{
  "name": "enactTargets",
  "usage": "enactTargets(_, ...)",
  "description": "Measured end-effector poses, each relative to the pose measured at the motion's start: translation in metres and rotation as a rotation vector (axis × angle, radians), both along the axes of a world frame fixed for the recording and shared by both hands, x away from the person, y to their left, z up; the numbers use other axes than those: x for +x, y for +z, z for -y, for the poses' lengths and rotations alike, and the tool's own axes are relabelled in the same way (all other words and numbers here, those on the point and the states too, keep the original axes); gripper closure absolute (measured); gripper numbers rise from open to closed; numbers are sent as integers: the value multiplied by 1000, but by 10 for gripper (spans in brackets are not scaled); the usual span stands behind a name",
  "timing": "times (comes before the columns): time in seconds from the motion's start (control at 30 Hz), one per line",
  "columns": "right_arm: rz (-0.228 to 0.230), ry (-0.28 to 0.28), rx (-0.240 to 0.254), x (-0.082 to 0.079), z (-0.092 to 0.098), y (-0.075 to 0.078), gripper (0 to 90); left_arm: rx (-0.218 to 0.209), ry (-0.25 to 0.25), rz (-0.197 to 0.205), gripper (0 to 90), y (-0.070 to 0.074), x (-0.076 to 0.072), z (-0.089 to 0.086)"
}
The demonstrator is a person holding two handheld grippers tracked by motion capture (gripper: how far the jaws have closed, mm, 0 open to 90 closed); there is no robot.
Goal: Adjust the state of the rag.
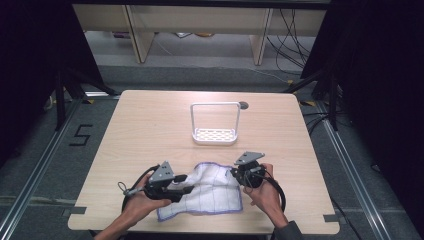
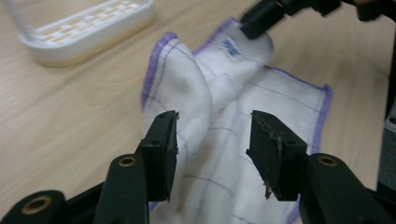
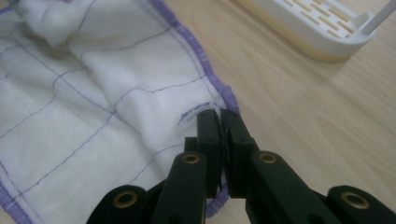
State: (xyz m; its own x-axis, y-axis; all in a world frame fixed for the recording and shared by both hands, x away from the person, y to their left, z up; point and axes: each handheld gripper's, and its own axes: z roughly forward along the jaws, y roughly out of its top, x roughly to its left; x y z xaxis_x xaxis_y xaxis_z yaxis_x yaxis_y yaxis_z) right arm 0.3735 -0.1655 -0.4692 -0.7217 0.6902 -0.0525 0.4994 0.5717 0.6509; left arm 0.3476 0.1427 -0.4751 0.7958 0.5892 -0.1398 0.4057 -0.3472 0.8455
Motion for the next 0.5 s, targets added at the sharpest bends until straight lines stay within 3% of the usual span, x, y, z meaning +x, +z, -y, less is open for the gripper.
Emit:
enactTargets(0.1, -19, 4, -11, -3, 0, -3, 875, -70, 20, -69, 469, 2, 19, -13)
enactTargets(0.13, -20, 4, -10, -4, 0, -4, 875, -95, 50, -80, 463, 2, 26, -16)
enactTargets(0.27, -18, -1, -7, -5, -1, -7, 873, -64, 115, -100, 466, 2, 52, -17)
enactTargets(0.33, -37, -6, -12, -4, -1, -7, 873, -33, 107, -139, 463, 0, 63, -11)
enactTargets(0.43, -26, -1, -9, -4, -1, -9, 873, 12, 99, -148, 449, -6, 73, 3)
enactTargets(0.5, -41, 2, -14, -4, -1, -7, 872, 14, 91, -174, 434, -10, 77, 11)
